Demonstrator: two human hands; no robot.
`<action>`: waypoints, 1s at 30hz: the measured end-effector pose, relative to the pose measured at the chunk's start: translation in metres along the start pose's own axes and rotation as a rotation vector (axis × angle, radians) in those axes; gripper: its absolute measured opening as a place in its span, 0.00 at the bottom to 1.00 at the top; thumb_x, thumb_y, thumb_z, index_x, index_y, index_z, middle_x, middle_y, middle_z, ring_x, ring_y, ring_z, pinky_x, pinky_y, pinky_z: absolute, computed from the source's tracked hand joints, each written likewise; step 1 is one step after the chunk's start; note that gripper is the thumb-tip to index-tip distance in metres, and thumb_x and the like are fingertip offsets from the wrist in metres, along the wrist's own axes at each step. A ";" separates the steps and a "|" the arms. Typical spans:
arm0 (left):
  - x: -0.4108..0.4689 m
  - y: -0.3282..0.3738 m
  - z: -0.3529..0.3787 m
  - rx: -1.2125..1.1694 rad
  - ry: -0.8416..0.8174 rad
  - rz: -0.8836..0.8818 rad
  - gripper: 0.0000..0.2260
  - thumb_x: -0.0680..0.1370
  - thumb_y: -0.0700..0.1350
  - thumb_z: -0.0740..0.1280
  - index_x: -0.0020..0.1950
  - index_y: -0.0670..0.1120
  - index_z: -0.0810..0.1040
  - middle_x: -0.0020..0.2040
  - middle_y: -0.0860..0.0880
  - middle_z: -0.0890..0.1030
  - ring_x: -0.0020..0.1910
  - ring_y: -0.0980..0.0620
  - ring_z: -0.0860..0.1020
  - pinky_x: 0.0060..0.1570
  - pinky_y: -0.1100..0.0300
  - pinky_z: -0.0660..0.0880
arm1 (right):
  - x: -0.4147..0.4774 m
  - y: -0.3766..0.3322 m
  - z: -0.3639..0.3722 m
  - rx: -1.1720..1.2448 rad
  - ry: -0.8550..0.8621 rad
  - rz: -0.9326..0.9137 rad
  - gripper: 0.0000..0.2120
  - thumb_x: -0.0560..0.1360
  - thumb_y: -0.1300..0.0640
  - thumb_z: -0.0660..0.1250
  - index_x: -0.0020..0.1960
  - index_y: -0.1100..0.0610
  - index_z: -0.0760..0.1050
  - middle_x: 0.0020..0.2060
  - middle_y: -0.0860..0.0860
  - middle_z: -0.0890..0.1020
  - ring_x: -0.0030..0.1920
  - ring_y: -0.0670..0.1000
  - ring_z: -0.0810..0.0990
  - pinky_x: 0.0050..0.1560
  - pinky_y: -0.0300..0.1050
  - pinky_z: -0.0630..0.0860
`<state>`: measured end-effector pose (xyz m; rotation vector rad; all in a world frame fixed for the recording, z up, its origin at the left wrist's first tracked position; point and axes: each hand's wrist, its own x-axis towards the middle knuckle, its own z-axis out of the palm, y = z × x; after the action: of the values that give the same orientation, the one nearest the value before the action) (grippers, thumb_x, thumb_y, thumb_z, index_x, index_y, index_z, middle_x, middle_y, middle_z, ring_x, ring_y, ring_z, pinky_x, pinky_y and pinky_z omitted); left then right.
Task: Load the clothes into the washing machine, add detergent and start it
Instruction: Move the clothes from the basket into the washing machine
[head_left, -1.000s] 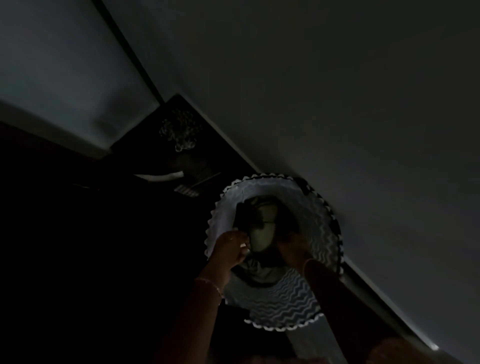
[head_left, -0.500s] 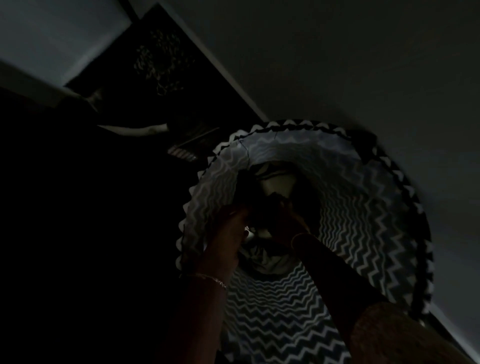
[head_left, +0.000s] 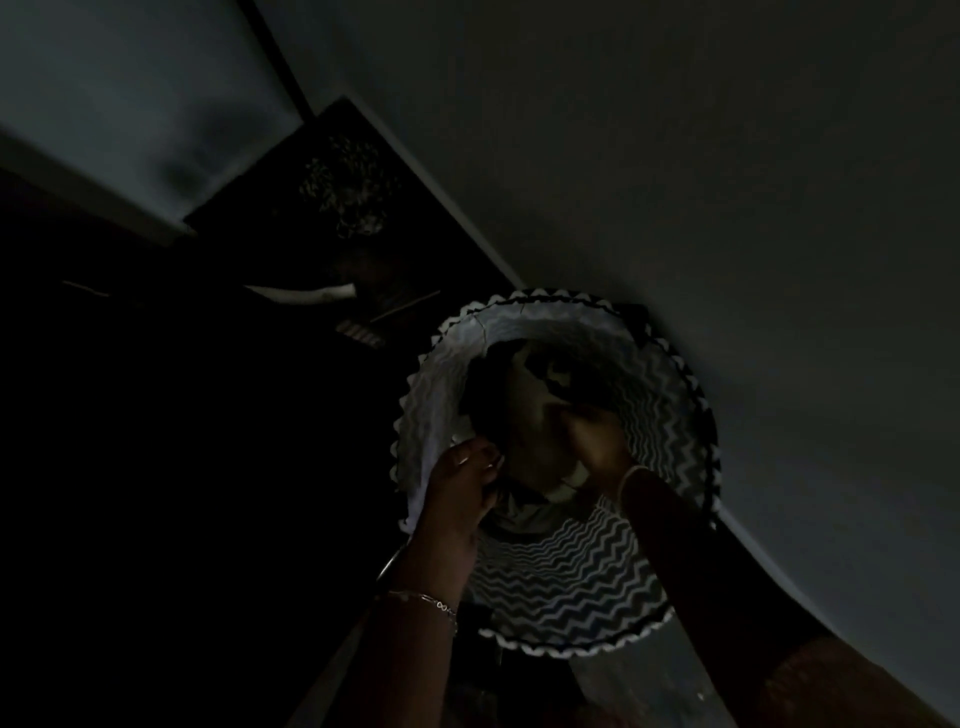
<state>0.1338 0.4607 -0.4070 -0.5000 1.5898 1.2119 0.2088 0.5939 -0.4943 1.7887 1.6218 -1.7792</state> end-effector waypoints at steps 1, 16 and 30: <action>-0.010 0.003 0.000 0.008 0.000 0.010 0.08 0.82 0.39 0.56 0.52 0.47 0.74 0.45 0.53 0.78 0.43 0.56 0.76 0.44 0.61 0.69 | -0.016 -0.011 -0.005 0.050 0.016 -0.005 0.14 0.78 0.60 0.63 0.61 0.66 0.77 0.59 0.59 0.80 0.60 0.55 0.77 0.66 0.49 0.70; -0.168 0.051 -0.003 0.148 -0.159 0.236 0.31 0.74 0.29 0.63 0.75 0.44 0.60 0.69 0.40 0.70 0.67 0.38 0.70 0.61 0.48 0.70 | -0.229 -0.095 -0.048 0.314 0.100 -0.237 0.17 0.79 0.60 0.61 0.52 0.77 0.73 0.39 0.69 0.75 0.42 0.56 0.74 0.40 0.44 0.70; -0.333 0.077 -0.054 0.382 -0.505 0.583 0.36 0.68 0.33 0.72 0.72 0.44 0.60 0.66 0.42 0.75 0.62 0.45 0.76 0.57 0.50 0.76 | -0.479 -0.182 -0.080 0.596 0.157 -0.650 0.03 0.80 0.59 0.61 0.51 0.54 0.72 0.44 0.47 0.77 0.44 0.46 0.75 0.50 0.39 0.73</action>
<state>0.1750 0.3627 -0.0773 0.5178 1.5009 1.2733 0.2620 0.4590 0.0034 1.7532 2.0615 -2.7006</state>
